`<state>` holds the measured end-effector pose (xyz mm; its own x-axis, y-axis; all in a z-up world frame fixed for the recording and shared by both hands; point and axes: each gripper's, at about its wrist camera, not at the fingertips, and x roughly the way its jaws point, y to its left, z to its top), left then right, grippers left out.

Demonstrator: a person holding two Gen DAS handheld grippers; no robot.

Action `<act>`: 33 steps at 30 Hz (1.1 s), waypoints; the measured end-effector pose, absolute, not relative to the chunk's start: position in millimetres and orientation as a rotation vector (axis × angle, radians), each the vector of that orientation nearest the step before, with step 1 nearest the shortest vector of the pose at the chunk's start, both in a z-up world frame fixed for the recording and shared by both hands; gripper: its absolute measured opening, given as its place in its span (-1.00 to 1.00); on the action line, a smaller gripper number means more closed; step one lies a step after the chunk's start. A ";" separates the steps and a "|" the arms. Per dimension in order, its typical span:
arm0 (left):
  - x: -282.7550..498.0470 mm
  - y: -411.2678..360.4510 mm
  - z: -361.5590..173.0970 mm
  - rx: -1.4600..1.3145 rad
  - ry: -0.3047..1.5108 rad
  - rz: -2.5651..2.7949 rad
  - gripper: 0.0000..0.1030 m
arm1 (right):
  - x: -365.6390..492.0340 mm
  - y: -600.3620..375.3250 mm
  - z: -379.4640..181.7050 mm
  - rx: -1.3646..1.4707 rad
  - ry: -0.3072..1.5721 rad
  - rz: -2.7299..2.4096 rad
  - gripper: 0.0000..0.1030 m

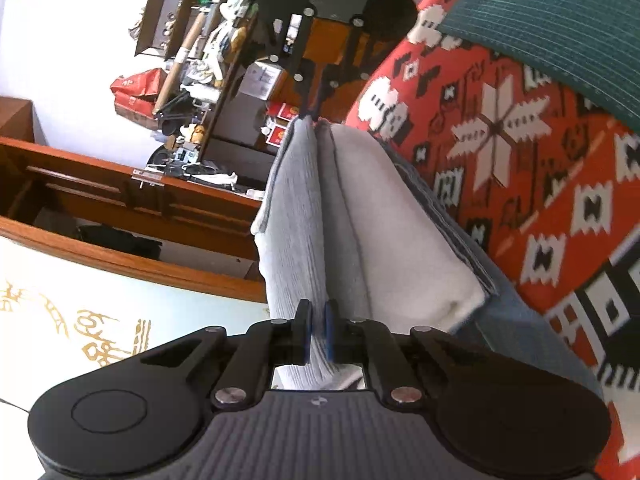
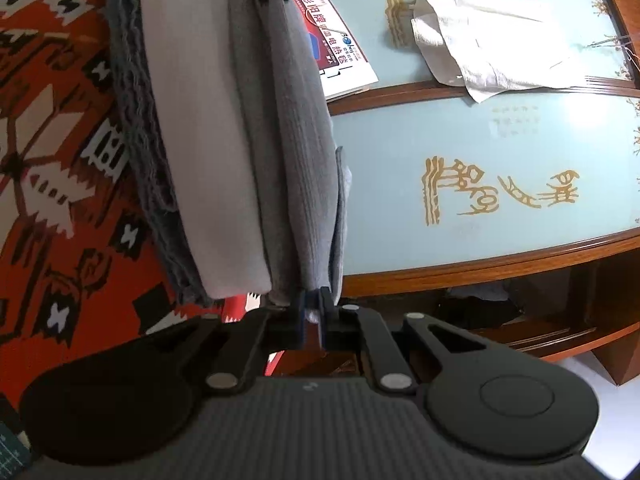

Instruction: Fold clothes

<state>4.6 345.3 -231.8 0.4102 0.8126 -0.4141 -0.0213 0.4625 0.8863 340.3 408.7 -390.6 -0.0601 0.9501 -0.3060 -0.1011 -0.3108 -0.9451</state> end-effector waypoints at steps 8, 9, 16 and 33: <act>-21.5 334.7 -229.1 0.912 1.107 0.659 -0.82 | 343.1 373.2 -382.3 -1.340 -0.949 1.502 -0.92; -24.8 333.6 -229.6 0.908 1.116 0.664 -0.83 | 340.4 367.9 -379.3 -1.333 -0.947 1.513 -0.92; -9.6 318.4 -219.0 0.874 1.020 0.635 -0.83 | 304.1 329.8 -366.2 -1.244 -0.968 1.694 -0.92; 34.9 345.5 -243.2 0.895 1.027 0.641 -0.53 | 225.2 368.4 -377.6 -1.204 -1.049 1.823 -0.55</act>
<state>34.9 345.6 -243.2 0.3953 0.8041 -0.4439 -0.0459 0.5000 0.8648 225.2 368.4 -377.6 -0.3204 0.8718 -0.3706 -0.1180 -0.4249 -0.8975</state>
